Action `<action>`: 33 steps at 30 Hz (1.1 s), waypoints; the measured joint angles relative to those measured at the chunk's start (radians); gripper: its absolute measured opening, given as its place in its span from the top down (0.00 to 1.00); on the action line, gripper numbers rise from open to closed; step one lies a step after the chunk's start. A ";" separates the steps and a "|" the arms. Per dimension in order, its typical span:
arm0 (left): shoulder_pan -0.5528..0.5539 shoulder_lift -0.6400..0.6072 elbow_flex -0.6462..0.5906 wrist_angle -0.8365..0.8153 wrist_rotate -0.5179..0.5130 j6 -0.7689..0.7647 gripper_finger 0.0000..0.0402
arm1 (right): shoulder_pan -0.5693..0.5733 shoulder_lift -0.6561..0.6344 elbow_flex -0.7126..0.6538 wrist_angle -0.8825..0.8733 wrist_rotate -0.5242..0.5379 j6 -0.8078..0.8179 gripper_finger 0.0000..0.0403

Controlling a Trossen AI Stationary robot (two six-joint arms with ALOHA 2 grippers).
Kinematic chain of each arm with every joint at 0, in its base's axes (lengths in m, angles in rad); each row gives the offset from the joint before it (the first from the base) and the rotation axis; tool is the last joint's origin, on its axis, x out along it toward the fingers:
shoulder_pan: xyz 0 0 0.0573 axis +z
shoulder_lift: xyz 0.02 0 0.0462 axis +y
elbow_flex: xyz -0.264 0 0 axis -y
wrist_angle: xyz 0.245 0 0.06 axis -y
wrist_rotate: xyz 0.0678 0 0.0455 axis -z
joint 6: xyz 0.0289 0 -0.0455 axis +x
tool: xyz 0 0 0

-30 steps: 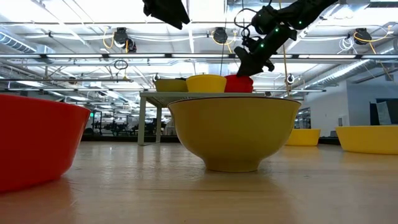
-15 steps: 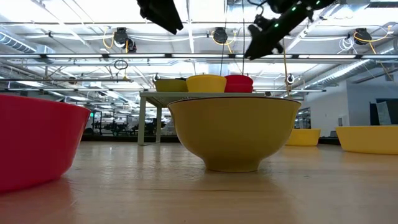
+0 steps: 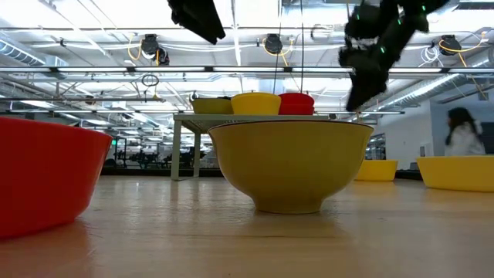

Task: Pick & Place Mini bowls
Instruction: Stack the yellow bowl on top of the other yellow bowl on the shelf

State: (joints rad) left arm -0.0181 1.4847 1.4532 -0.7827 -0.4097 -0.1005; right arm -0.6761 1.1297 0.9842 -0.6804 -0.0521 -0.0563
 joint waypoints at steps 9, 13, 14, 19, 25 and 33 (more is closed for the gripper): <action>0.000 0.000 0.000 -0.030 0.001 -0.017 0.40 | -0.010 -0.005 -0.268 0.131 0.091 0.063 0.58; 0.000 0.000 0.000 -0.029 0.001 -0.019 0.40 | -0.010 -0.006 -0.273 0.145 0.210 0.080 0.56; 0.000 0.000 0.000 -0.029 0.000 -0.026 0.40 | -0.011 -0.006 -0.273 0.146 0.212 0.096 0.55; 0.000 0.000 0.000 -0.029 0.000 -0.045 0.40 | -0.010 0.002 -0.273 0.149 0.208 0.178 0.55; 0.000 0.000 0.000 -0.029 0.000 -0.048 0.40 | -0.010 0.065 -0.273 0.177 0.209 0.199 0.56; 0.000 0.000 0.000 -0.029 0.000 -0.052 0.40 | -0.018 0.151 -0.274 0.307 0.230 0.160 0.56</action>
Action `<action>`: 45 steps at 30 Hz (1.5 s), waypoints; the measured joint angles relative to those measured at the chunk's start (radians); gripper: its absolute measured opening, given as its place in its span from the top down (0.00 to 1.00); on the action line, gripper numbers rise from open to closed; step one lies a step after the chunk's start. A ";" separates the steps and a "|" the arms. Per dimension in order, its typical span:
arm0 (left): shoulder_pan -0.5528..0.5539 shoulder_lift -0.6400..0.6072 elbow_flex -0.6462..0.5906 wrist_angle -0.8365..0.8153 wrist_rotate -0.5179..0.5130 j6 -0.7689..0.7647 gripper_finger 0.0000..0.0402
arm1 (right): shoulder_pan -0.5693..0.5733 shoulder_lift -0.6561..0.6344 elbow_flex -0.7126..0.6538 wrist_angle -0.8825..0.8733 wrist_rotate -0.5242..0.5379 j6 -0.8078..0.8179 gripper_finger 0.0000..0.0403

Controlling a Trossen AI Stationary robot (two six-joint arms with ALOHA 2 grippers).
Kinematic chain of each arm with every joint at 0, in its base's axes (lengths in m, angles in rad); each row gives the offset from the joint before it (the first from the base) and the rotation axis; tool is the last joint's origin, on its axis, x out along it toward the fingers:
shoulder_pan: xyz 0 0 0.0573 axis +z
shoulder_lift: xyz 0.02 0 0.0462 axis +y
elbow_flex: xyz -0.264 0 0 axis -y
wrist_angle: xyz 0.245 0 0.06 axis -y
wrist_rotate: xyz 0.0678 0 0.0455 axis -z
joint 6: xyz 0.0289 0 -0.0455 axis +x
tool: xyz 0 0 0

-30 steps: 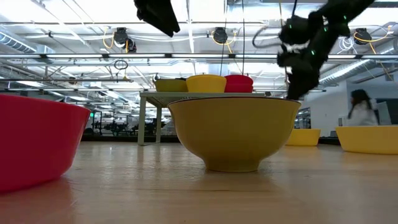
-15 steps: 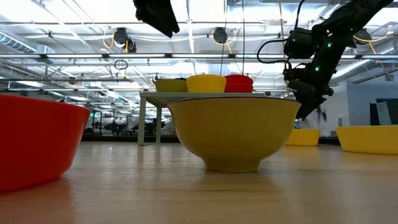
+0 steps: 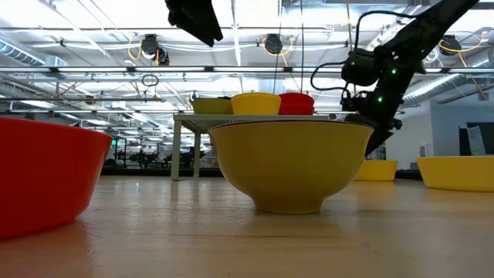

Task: Pick & Place Mini bowls
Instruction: Stack the yellow bowl on top of the other yellow bowl on the shelf

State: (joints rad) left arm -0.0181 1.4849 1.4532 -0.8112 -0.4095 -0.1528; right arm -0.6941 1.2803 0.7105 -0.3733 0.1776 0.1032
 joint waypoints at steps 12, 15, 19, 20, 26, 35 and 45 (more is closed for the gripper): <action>0.000 0.000 0.000 -0.003 0.000 -0.002 0.40 | -0.001 0.112 0.000 -0.005 0.005 -0.014 0.57; 0.000 0.000 0.000 -0.003 0.000 -0.004 0.40 | -0.001 0.119 0.000 -0.004 0.005 -0.014 0.60; 0.000 0.000 0.000 -0.004 0.000 -0.004 0.40 | -0.001 0.120 0.000 -0.010 0.007 -0.014 0.71; 0.000 0.000 0.000 -0.004 0.000 -0.004 0.40 | -0.001 0.120 0.000 -0.014 0.008 -0.014 0.75; 0.000 0.000 0.000 -0.005 0.000 -0.008 0.40 | -0.001 0.120 0.000 -0.024 0.014 -0.031 0.98; 0.000 0.000 0.000 -0.005 0.000 -0.008 0.40 | 0.000 0.007 0.000 -0.065 0.320 -0.067 0.99; 0.000 0.000 0.000 -0.001 -0.010 -0.008 0.40 | 0.108 -0.334 0.000 0.036 0.273 -0.026 1.00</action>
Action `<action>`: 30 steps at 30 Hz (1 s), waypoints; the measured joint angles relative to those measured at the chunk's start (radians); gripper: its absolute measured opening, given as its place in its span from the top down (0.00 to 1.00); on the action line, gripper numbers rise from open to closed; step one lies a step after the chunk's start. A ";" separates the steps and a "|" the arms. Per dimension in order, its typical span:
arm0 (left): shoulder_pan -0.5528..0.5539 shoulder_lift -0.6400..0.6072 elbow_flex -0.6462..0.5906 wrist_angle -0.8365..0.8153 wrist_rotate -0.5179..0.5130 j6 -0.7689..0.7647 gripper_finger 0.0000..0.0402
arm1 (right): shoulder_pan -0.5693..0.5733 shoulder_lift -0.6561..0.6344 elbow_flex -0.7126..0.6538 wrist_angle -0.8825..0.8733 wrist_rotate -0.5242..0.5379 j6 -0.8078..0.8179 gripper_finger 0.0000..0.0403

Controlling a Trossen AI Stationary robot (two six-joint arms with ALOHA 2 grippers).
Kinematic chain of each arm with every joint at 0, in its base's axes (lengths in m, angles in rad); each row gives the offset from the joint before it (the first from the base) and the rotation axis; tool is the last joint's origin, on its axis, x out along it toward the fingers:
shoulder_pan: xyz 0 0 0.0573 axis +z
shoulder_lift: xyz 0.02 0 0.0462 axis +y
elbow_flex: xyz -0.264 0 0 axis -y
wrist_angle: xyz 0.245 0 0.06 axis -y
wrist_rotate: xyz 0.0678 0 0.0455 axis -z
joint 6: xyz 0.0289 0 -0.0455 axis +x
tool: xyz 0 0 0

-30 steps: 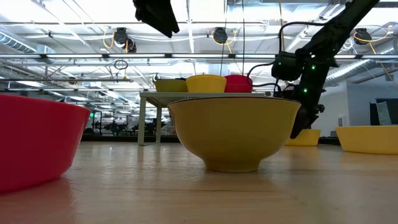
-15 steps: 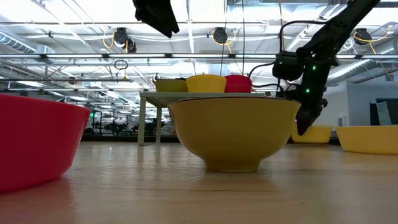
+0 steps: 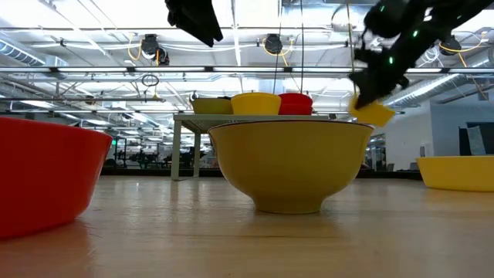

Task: Pick & Place Mini bowls
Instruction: Stack the yellow bowl on top of the other yellow bowl on the shelf

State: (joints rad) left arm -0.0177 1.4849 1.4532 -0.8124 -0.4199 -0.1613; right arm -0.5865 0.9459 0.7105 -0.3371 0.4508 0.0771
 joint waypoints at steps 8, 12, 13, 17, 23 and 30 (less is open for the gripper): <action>0.002 0.000 0.000 0.003 -0.033 -0.007 0.40 | 0.182 -0.049 0.000 0.354 -0.267 0.030 1.00; 0.002 0.000 0.000 0.006 -0.034 -0.045 0.40 | 0.248 0.021 0.000 0.509 -0.272 -0.014 1.00; 0.002 0.000 0.000 0.006 -0.035 -0.058 0.40 | 0.257 0.046 0.000 0.547 -0.273 -0.026 1.00; 0.002 0.000 0.000 0.006 -0.035 -0.084 0.40 | 0.279 0.141 0.028 0.613 -0.273 -0.063 1.00; 0.002 0.000 0.000 0.006 -0.034 -0.085 0.40 | 0.281 0.285 0.148 0.616 -0.273 -0.128 1.00; -0.004 0.000 0.000 0.005 -0.025 -0.087 0.40 | 0.281 0.401 0.268 0.618 -0.273 -0.176 1.00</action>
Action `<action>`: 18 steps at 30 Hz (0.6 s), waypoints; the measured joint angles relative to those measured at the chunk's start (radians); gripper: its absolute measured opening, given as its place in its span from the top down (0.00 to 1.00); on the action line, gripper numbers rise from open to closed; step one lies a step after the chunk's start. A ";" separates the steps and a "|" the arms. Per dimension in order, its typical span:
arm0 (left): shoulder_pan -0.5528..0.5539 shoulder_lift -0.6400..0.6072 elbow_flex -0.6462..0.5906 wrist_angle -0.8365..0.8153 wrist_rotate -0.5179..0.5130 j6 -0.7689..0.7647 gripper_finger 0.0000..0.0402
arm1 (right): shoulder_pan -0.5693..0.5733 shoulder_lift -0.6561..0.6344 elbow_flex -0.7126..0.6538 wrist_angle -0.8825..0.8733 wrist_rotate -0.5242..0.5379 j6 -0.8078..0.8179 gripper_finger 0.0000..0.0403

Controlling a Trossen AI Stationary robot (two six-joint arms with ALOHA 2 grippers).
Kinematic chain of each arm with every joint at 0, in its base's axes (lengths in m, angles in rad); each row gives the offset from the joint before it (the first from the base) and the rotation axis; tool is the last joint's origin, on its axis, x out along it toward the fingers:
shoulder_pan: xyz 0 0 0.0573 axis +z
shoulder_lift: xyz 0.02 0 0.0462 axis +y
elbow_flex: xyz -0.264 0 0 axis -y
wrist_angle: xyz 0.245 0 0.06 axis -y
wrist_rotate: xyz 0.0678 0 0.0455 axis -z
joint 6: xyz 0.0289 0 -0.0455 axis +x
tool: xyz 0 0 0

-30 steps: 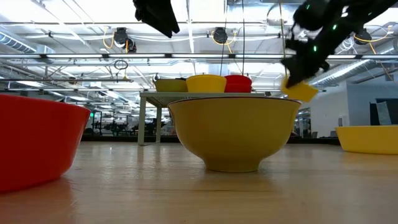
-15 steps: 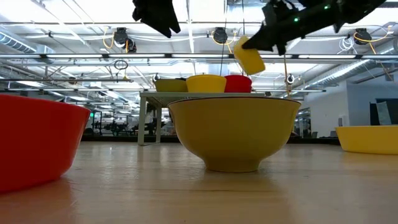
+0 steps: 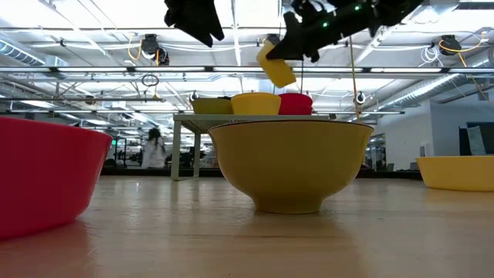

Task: Pick & Place Mini bowls
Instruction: Stack the yellow bowl on top of the other yellow bowl on the shelf

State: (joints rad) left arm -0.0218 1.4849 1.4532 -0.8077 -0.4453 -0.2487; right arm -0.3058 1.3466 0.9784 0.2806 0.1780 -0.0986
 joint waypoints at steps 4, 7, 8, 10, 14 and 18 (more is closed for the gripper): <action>-0.006 0.000 0.000 0.001 0.021 -0.002 0.40 | -0.001 0.064 0.021 -0.008 0.000 -0.001 1.00; -0.012 0.000 0.000 0.002 0.028 -0.002 0.40 | -0.002 0.112 0.043 0.009 0.000 -0.019 1.00; -0.014 0.000 0.000 0.002 0.028 -0.001 0.40 | -0.002 0.122 0.045 0.006 0.000 -0.020 1.00; -0.015 0.000 0.000 0.002 0.030 0.000 0.40 | -0.002 0.148 0.060 0.009 0.000 -0.022 1.00; -0.016 0.000 0.000 0.002 0.036 0.003 0.40 | -0.002 0.174 0.074 0.011 0.000 -0.023 1.00; -0.016 0.000 0.000 0.001 0.038 0.003 0.40 | -0.002 0.178 0.077 0.012 0.000 -0.023 0.98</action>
State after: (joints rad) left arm -0.0380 1.4849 1.4532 -0.8072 -0.4069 -0.2455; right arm -0.3077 1.5249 1.0557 0.2927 0.1776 -0.1211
